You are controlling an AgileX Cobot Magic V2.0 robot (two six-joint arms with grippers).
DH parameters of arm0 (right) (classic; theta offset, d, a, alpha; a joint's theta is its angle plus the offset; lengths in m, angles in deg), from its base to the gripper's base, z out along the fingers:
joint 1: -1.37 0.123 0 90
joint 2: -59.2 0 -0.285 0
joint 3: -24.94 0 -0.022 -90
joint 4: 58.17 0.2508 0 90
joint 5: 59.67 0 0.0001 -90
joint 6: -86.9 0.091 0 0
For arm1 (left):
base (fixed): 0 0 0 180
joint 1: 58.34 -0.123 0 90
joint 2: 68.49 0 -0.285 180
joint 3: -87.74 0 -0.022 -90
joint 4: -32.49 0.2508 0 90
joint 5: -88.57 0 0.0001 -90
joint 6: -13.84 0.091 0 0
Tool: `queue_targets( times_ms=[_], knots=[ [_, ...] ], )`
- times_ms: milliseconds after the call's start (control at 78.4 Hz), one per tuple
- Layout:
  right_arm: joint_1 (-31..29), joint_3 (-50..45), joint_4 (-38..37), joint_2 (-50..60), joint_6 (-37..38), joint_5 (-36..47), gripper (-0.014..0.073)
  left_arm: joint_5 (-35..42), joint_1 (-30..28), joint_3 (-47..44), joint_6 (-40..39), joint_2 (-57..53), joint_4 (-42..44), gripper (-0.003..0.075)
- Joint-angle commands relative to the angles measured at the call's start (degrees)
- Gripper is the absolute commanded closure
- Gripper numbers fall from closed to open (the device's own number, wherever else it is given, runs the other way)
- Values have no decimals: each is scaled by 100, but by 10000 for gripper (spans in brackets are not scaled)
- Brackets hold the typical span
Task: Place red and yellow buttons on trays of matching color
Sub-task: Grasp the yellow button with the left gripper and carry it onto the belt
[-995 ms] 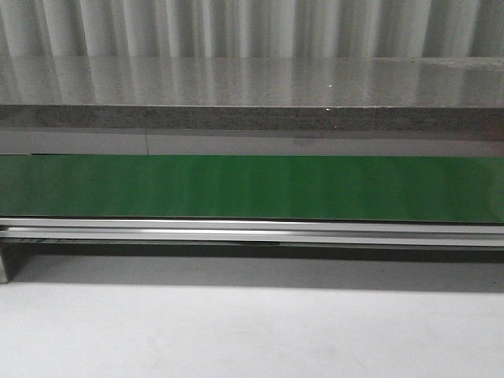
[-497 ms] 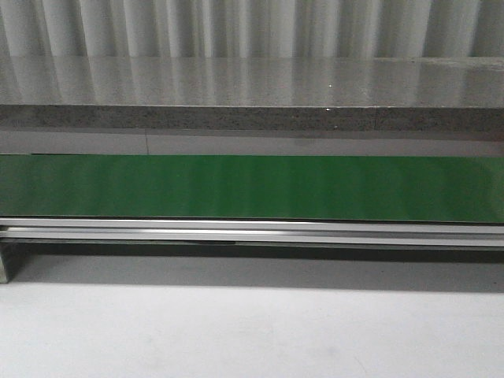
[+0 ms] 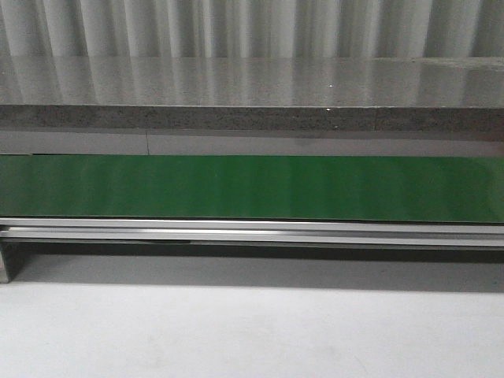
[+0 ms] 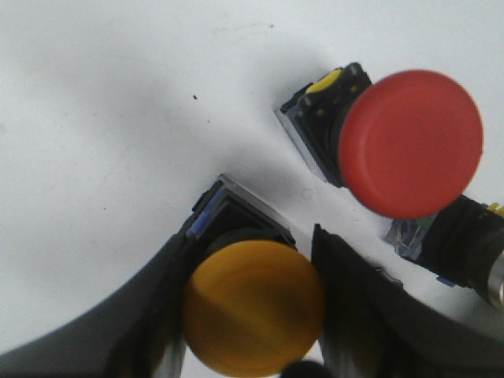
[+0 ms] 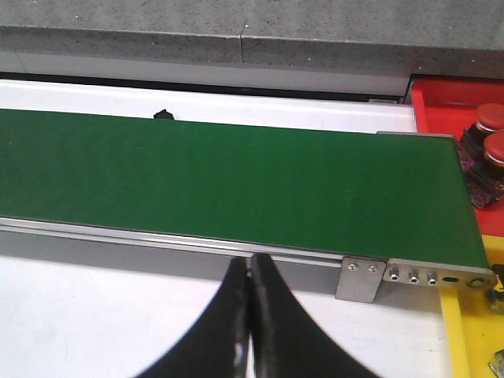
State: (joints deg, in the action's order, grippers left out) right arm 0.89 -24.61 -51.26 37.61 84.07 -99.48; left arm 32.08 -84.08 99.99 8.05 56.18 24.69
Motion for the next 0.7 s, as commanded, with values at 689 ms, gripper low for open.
queue_targets(
  times_ms=[689],
  knots=[
    [9, 141, 49, -44, -53, 413, 661, 672, 556, -1587, 1056, -3493, -696, 659]
  ],
)
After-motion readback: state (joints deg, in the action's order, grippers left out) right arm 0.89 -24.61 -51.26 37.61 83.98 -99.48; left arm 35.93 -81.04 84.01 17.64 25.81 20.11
